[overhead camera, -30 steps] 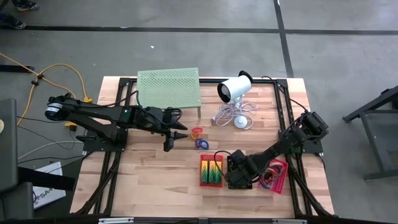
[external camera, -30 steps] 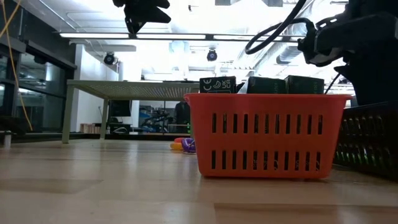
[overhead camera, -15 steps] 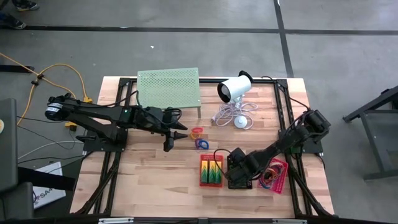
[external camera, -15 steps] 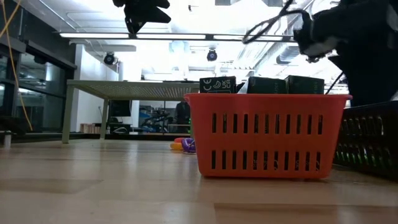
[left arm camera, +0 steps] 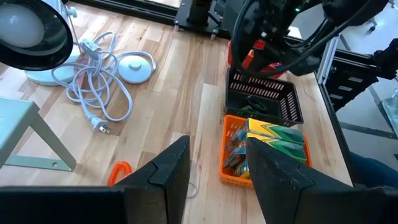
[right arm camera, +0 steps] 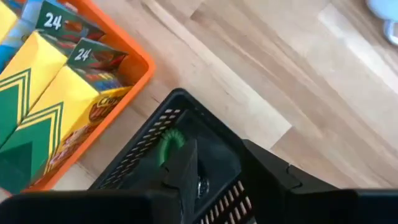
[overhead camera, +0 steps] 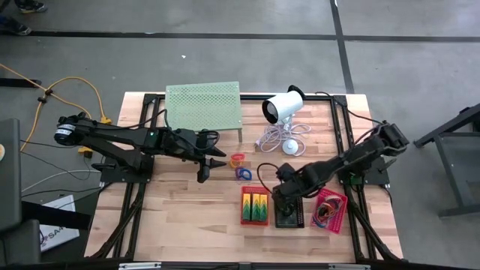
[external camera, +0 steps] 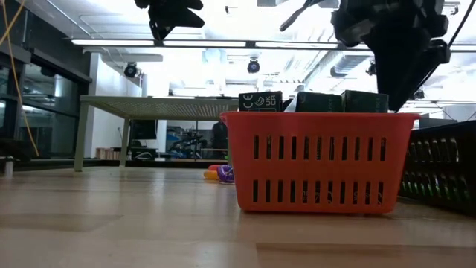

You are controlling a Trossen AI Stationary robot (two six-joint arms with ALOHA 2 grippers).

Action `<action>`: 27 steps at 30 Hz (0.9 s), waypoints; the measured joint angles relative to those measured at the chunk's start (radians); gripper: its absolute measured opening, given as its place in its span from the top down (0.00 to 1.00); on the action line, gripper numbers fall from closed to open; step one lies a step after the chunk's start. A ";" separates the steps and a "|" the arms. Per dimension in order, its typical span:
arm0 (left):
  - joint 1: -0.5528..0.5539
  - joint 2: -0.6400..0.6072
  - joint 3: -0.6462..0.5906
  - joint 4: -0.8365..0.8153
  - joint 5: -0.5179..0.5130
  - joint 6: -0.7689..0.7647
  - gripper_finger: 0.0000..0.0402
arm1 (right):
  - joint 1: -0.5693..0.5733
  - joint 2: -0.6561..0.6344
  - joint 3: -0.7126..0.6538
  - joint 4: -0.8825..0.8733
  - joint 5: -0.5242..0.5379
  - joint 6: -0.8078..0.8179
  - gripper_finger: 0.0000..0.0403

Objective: Pick & Place Office Desk Supplies
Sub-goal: Put the blue wrist coil into the black basket

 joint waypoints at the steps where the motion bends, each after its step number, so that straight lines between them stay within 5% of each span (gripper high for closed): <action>1: 0.000 0.000 0.000 0.000 0.000 0.000 0.62 | 0.000 0.000 0.000 0.000 0.000 -0.009 0.73; 13: 0.000 0.000 0.000 0.000 0.000 0.000 0.62 | -0.091 -0.001 0.000 0.080 0.020 -0.219 0.73; 27: 0.000 0.000 0.000 0.000 0.000 0.000 0.62 | -0.281 0.026 0.000 0.400 0.067 -0.818 0.73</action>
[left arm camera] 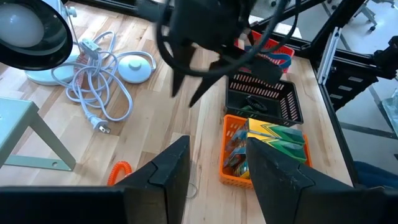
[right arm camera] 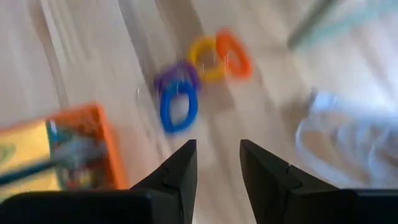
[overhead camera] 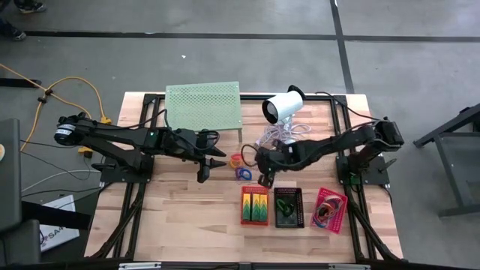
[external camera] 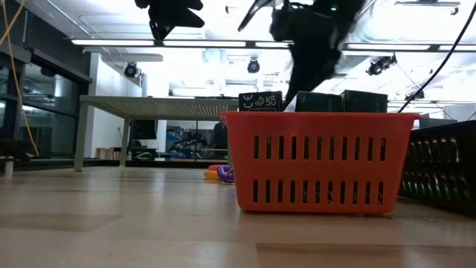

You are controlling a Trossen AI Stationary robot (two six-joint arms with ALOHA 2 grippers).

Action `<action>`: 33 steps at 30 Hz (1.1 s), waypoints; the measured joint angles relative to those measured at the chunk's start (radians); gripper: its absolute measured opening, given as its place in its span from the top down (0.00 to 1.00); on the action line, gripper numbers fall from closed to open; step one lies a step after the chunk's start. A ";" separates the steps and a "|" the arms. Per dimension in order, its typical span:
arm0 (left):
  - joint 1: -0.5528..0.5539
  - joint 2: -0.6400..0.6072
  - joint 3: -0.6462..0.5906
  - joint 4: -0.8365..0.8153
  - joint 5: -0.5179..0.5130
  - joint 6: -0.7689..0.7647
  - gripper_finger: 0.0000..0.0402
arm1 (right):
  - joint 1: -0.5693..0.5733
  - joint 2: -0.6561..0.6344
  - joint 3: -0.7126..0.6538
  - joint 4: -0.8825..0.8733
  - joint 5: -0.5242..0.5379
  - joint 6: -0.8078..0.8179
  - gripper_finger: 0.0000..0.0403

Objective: Pick & Place Office Desk Supplies
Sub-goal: Put the blue wrist coil into the black basket

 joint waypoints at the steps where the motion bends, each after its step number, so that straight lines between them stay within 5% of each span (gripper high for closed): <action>1: 0.000 0.000 0.000 0.000 0.000 0.000 0.62 | -0.014 0.009 0.001 0.042 -0.002 -0.045 0.73; 10: 0.000 0.000 0.000 0.000 0.000 0.000 0.62 | -0.129 0.061 -0.001 0.217 -0.089 -0.299 0.73; 24: 0.000 0.000 0.000 0.004 0.000 0.000 0.62 | -0.201 0.223 0.001 0.388 -0.357 -0.442 0.73; 33: 0.000 0.000 0.000 0.046 0.000 0.000 0.62 | -0.195 0.273 0.001 0.413 -0.412 -0.453 0.73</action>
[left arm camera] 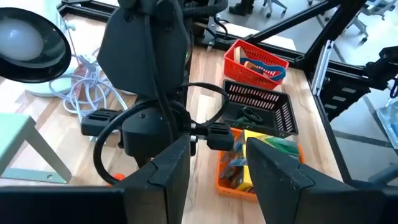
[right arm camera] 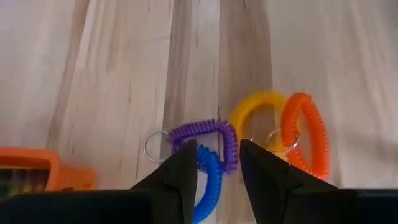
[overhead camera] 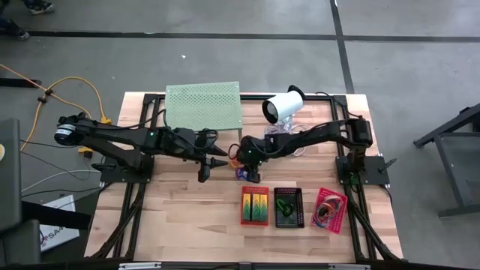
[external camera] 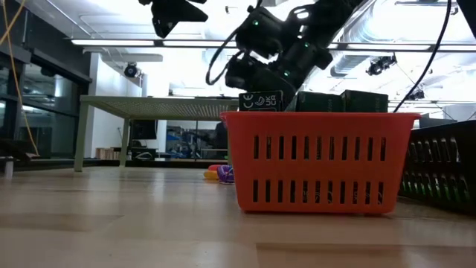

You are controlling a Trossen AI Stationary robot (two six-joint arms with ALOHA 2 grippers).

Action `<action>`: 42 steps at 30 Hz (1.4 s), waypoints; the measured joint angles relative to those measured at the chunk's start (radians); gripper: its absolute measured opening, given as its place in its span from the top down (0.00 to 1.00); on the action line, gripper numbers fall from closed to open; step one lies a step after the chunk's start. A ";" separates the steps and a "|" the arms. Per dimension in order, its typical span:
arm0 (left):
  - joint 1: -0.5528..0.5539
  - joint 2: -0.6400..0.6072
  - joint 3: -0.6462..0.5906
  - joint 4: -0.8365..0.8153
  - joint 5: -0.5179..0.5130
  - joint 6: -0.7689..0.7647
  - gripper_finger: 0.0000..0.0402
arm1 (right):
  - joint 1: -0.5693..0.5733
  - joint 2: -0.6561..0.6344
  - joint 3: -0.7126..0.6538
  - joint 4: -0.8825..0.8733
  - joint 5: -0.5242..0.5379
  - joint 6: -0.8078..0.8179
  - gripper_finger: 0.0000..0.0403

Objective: Pick & Place Office Desk Supplies
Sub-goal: Put the blue wrist coil into the black basket

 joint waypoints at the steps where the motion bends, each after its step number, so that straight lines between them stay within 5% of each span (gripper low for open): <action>1: 0.000 0.000 0.000 0.003 0.000 0.000 0.62 | 0.002 -0.001 0.000 -0.003 0.008 -0.001 0.73; 42: 0.000 0.000 0.000 0.010 0.000 0.000 0.62 | 0.027 0.045 0.000 -0.059 0.045 0.109 0.73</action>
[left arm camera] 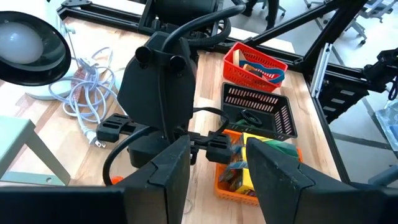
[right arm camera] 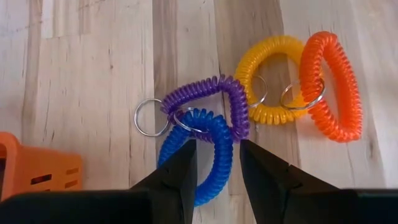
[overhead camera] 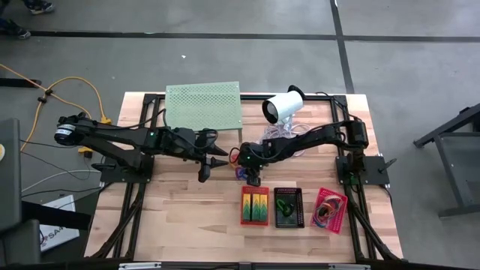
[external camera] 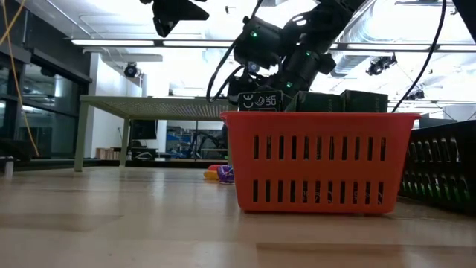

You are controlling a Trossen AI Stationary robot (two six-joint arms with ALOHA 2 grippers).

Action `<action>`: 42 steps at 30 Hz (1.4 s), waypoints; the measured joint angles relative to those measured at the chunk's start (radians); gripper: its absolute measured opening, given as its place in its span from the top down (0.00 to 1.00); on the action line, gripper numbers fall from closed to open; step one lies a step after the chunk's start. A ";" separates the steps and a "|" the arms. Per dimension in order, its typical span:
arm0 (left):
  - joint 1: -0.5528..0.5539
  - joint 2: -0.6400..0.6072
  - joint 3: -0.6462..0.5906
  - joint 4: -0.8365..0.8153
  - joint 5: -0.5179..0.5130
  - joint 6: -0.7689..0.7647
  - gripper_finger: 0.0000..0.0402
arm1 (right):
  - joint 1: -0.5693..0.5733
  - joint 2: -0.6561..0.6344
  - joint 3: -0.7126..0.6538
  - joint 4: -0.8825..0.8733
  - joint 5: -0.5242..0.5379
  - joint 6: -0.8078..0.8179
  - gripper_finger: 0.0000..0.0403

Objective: Pick & Place Office Desk Supplies
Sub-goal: Put the blue wrist coil into the black basket

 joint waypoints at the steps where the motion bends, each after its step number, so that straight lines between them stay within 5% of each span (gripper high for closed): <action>1: 0.000 0.000 0.000 0.000 0.000 0.000 0.62 | 0.001 0.000 0.000 -0.001 0.000 0.000 0.73; 13: 0.000 0.000 0.000 0.000 0.000 0.000 0.62 | 0.006 0.000 0.000 -0.005 0.012 0.000 0.74; 29: 0.000 0.000 0.000 0.000 0.000 0.000 0.62 | 0.006 0.000 0.000 -0.005 0.011 0.000 0.94; 42: 0.000 0.000 0.000 0.000 0.000 0.000 0.62 | -0.004 -0.034 0.000 -0.018 0.011 -0.007 0.95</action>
